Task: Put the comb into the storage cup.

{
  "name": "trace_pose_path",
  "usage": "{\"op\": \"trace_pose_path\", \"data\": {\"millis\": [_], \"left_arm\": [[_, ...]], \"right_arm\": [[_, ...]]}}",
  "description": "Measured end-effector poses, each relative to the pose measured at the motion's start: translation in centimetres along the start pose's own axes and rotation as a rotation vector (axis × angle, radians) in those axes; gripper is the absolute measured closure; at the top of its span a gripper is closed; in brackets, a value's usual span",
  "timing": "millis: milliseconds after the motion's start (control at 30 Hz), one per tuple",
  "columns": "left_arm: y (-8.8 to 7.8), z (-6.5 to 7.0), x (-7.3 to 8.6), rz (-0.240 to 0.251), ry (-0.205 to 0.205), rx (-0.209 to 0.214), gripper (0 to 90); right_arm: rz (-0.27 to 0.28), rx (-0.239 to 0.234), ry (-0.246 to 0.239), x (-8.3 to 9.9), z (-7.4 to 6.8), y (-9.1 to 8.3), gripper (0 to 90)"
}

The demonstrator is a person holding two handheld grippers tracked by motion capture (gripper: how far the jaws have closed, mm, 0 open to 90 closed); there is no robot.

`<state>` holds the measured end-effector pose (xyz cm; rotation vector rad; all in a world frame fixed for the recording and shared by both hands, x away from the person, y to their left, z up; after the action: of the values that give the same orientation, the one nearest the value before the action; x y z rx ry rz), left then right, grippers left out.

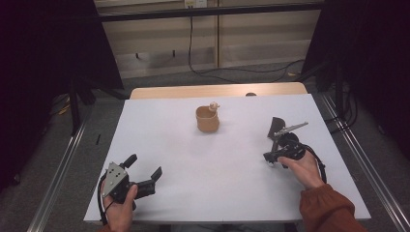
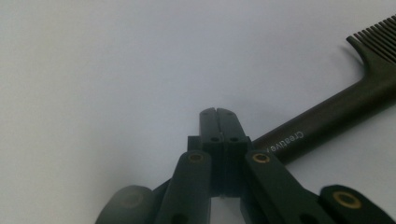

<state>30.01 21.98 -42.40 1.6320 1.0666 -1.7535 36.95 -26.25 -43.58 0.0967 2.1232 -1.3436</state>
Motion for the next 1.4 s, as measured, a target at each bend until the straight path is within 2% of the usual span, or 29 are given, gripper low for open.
{"op": "trace_pose_path", "data": {"millis": [1400], "left_arm": [[0.0,0.0,0.0,0.001,-0.005,0.000,2.3]], "right_arm": [[-0.036,0.035,0.018,1.2,1.2,-0.7,90.0]]}}
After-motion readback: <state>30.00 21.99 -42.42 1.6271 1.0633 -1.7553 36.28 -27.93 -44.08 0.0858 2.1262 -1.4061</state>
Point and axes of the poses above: each handheld gripper's, and its own axes: y roughly forward along the jaws, x roughly out of its underside, z roughly to its right, the point moved 1 cm from there along y, roughly forward along the jaws, and after that the axes turned 5 degrees about y, right-handed, at the moved point
